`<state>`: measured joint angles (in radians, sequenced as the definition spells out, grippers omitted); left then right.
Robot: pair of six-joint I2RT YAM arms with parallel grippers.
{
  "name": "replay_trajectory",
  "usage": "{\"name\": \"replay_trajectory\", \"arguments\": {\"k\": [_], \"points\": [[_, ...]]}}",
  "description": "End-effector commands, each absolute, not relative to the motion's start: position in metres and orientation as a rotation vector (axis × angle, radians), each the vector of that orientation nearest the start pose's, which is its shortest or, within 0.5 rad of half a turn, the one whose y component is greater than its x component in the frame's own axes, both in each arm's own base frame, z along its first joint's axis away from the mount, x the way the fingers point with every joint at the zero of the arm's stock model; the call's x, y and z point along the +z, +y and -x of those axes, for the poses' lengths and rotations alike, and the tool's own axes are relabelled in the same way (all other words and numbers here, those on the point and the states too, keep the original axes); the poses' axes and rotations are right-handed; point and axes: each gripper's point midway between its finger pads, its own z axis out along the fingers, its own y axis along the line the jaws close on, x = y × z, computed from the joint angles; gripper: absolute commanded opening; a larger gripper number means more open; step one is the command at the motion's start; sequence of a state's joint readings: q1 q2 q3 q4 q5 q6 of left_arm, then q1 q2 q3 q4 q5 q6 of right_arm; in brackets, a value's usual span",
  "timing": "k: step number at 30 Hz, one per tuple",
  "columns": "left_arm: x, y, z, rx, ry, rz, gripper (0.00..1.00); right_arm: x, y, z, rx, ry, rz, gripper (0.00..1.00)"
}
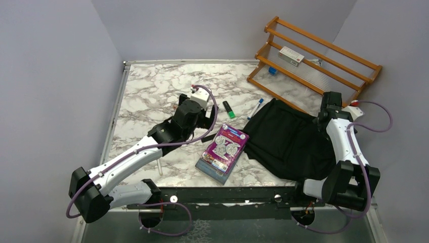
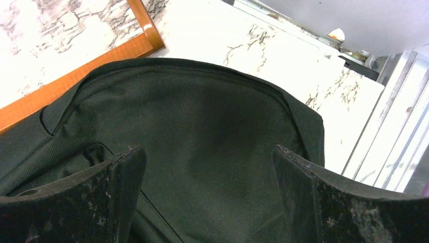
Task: Pack the student bag
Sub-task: Pick up the student bag at the center of the board.
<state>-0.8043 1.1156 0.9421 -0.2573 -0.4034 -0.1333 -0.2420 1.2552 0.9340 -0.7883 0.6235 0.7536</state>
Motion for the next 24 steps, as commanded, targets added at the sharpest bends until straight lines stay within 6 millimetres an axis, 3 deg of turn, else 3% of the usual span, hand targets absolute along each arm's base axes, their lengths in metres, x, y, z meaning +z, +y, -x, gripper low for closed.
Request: {"name": "replay_trajectory", "arguments": {"k": [1, 6, 9, 13, 16, 21, 24], "points": [[0.234, -0.213, -0.291, -0.207, 1.918, -0.402, 0.99, 0.119, -0.148, -0.232, -0.674, 2.093, -1.347, 1.00], [0.231, -0.217, -0.291, -0.216, 1.934, -0.416, 0.99, 0.094, -0.143, -0.224, -0.621, 2.175, -1.351, 1.00], [0.227, -0.219, -0.293, -0.222, 1.949, -0.421, 0.99, 0.078, -0.130, -0.217, -0.544, 2.197, -1.368, 1.00], [0.222, -0.223, -0.294, -0.232, 1.964, -0.432, 0.99, 0.079, -0.118, -0.219, -0.434, 2.173, -1.394, 1.00], [0.219, -0.225, -0.295, -0.240, 1.973, -0.442, 0.99, 0.065, -0.109, -0.221, -0.362, 2.177, -1.416, 0.99], [0.215, -0.224, -0.298, -0.240, 1.990, -0.441, 0.99, 0.053, -0.103, -0.225, -0.318, 2.196, -1.455, 0.93], [0.214, -0.222, -0.300, -0.238, 1.996, -0.434, 0.99, 0.038, -0.096, -0.225, -0.268, 2.197, -1.476, 0.80]]}}
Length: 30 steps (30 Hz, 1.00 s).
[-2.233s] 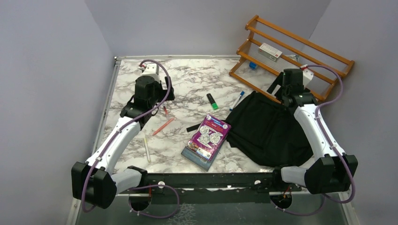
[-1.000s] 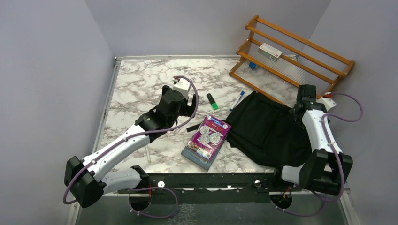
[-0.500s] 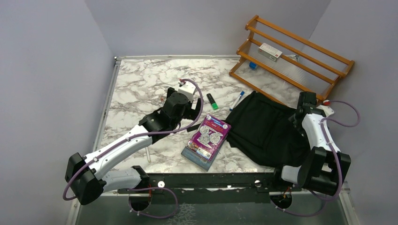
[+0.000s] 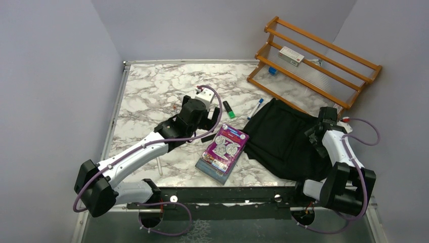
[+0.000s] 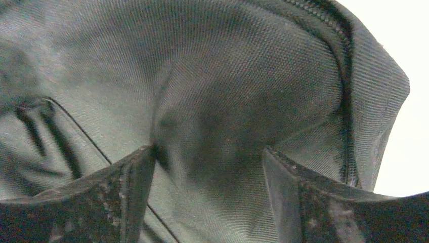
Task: Pack the student bag
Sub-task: Pick up the student bag at the center of the board.
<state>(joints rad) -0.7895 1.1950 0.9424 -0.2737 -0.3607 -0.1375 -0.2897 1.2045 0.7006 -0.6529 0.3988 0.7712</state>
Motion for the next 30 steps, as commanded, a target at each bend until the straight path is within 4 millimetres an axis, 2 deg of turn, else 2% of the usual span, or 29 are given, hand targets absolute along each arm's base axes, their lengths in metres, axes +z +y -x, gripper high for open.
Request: {"name": "replay_trajectory", "arguments": {"k": [1, 3, 6, 11, 13, 21, 30], "points": [[0.213, -0.221, -0.301, -0.237, 1.998, -0.432, 0.99, 0.034, -0.094, -0.225, -0.258, 2.199, -1.480, 0.74], [0.212, -0.220, -0.302, -0.233, 2.003, -0.429, 0.99, 0.030, -0.093, -0.226, -0.253, 2.203, -1.488, 0.65], [0.210, -0.218, -0.304, -0.230, 2.009, -0.424, 0.99, 0.036, -0.097, -0.228, -0.265, 2.188, -1.475, 0.49], [0.207, -0.217, -0.308, -0.234, 2.023, -0.417, 0.99, 0.070, -0.104, -0.238, -0.244, 2.097, -1.409, 0.10], [0.205, -0.217, -0.309, -0.233, 2.029, -0.416, 0.99, 0.090, -0.106, -0.242, -0.225, 2.055, -1.374, 0.01], [0.202, -0.221, -0.314, -0.312, 2.045, -0.424, 0.99, 0.168, -0.108, -0.255, -0.163, 1.928, -1.223, 0.01], [0.206, -0.229, -0.317, -0.450, 2.037, -0.439, 0.97, 0.271, -0.092, -0.267, -0.022, 1.788, -0.942, 0.01]]}}
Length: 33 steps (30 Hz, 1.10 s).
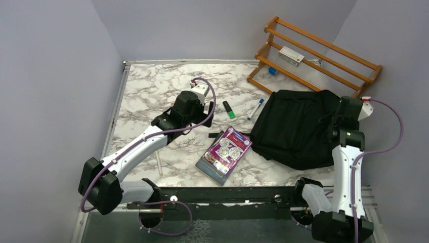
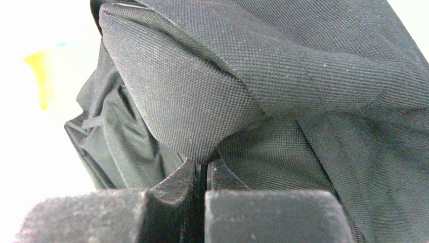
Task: Pack the student bag
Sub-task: Pick up the student bag at the center of the board.
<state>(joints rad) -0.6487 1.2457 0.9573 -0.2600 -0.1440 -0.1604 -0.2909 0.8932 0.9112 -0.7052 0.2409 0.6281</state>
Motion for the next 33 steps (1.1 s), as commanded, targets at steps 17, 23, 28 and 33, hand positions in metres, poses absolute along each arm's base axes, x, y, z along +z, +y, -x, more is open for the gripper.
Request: {"name": "replay_trajectory", "arguments": {"k": [17, 23, 28, 33], "points": [[0.239, -0.202, -0.331, -0.516, 1.963, -0.316, 0.99, 0.430, -0.033, -0.299, 0.357, 1.645, -0.581, 0.01], [0.264, -0.192, -0.337, -0.502, 1.907, -0.261, 0.99, 0.479, 0.010, -0.309, 0.625, 1.622, -0.412, 0.01], [0.293, -0.174, -0.342, -0.431, 1.844, -0.197, 0.99, 0.508, 0.031, -0.314, 0.803, 1.569, -0.360, 0.01], [0.305, -0.162, -0.343, -0.383, 1.821, -0.157, 0.99, 0.517, 0.071, -0.334, 0.876, 1.576, -0.322, 0.01]]}}
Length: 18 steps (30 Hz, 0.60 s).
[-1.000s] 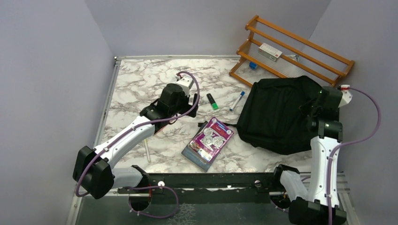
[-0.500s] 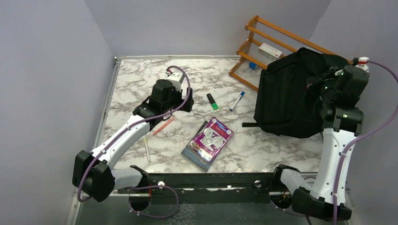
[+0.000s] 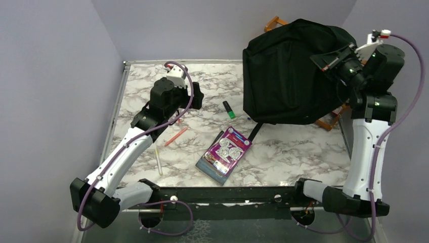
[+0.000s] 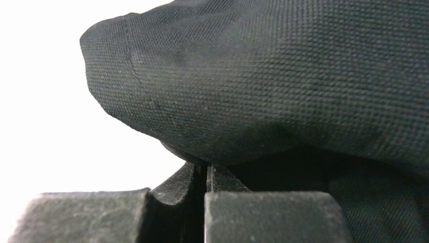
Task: Pack the student bag
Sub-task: Pick up the student bag at the center of the board, then place the student bag at the center of the board.
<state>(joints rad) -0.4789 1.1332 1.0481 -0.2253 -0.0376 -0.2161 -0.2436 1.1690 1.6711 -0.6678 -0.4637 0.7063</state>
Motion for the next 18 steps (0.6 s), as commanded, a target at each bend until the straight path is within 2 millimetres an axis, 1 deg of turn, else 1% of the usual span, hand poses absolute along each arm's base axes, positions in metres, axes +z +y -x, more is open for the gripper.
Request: {"name": "replay_trajectory", "arguments": {"k": [1, 3, 7, 9, 10, 12, 13, 15, 16, 18], "points": [[0.307, -0.160, -0.343, -0.380, 1.818, -0.148, 0.99, 0.516, 0.086, -0.340, 0.886, 1.588, -0.309, 0.01], [0.309, -0.156, -0.342, -0.372, 1.812, -0.135, 0.99, 0.512, 0.125, -0.352, 0.919, 1.621, -0.252, 0.01], [0.316, -0.143, -0.338, -0.324, 1.803, -0.099, 0.99, 0.515, 0.185, -0.372, 0.964, 1.623, -0.187, 0.01], [0.320, -0.132, -0.335, -0.283, 1.798, -0.069, 0.99, 0.520, 0.212, -0.380, 0.988, 1.615, -0.162, 0.01], [0.323, -0.126, -0.333, -0.260, 1.793, -0.050, 0.99, 0.519, 0.227, -0.384, 0.999, 1.619, -0.151, 0.01], [0.323, -0.106, -0.331, -0.169, 1.796, 0.018, 0.99, 0.518, 0.261, -0.388, 1.034, 1.628, -0.124, 0.01], [0.322, -0.098, -0.330, -0.124, 1.799, 0.044, 0.99, 0.510, 0.278, -0.394, 1.043, 1.646, -0.126, 0.01], [0.321, -0.082, -0.326, -0.049, 1.798, 0.079, 0.99, 0.498, 0.302, -0.400, 1.063, 1.665, -0.147, 0.01], [0.321, -0.078, -0.324, -0.028, 1.796, 0.084, 0.99, 0.489, 0.310, -0.404, 1.071, 1.681, -0.177, 0.01], [0.322, -0.075, -0.322, -0.013, 1.793, 0.074, 0.99, 0.463, 0.318, -0.412, 1.090, 1.725, -0.260, 0.01]]}}
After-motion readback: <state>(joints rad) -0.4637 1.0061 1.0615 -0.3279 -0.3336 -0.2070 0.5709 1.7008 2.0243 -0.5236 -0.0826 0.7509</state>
